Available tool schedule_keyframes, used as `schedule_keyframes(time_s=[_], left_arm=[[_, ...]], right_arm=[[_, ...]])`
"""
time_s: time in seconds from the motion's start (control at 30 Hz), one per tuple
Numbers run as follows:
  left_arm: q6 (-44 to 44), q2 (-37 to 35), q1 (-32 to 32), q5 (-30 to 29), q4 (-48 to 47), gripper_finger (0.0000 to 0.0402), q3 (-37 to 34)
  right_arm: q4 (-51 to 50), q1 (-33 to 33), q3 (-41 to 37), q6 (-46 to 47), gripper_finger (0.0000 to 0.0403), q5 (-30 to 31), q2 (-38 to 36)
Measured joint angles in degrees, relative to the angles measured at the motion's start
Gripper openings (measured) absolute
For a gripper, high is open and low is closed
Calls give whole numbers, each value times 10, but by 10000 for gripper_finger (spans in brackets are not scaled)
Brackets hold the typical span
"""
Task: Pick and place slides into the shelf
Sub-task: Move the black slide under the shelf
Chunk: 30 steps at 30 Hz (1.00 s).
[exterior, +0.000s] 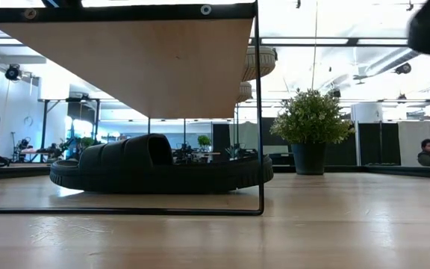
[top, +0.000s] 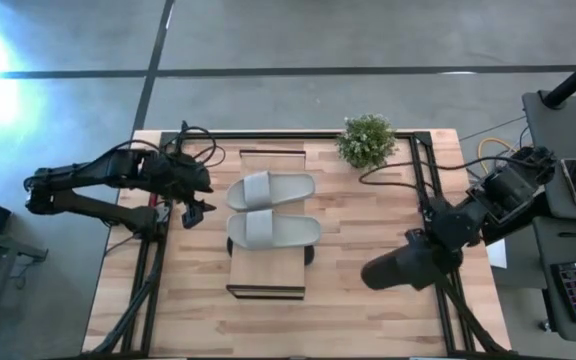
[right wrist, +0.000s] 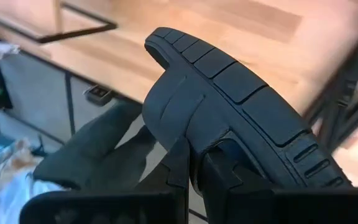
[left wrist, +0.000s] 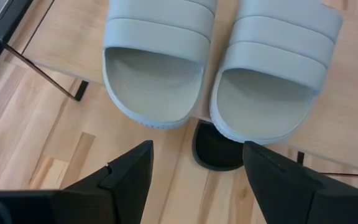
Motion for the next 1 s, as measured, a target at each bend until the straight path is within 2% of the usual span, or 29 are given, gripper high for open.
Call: schedule_keyframes(time_s=[0.17, 0.3, 0.5, 0.7, 0.83, 1.0], left_arm=[[0, 0, 0, 0, 1, 233, 0], [0, 1, 0, 0, 1, 233, 0], [-5, 0, 0, 0, 1, 233, 0], [-15, 0, 0, 0, 1, 233, 2], [-15, 0, 0, 0, 0, 233, 2], [-15, 1, 0, 0, 0, 233, 2]], right_arm=[[38, -9, -24, -17, 13, 27, 0], [69, -25, -69, -41, 13, 25, 0], [188, -66, -160, -105, 13, -39, 0], [181, -94, -214, -140, 15, -45, -5], [181, -105, -229, -166, 41, -34, -6], [190, -117, -253, -188, 105, -33, -3]])
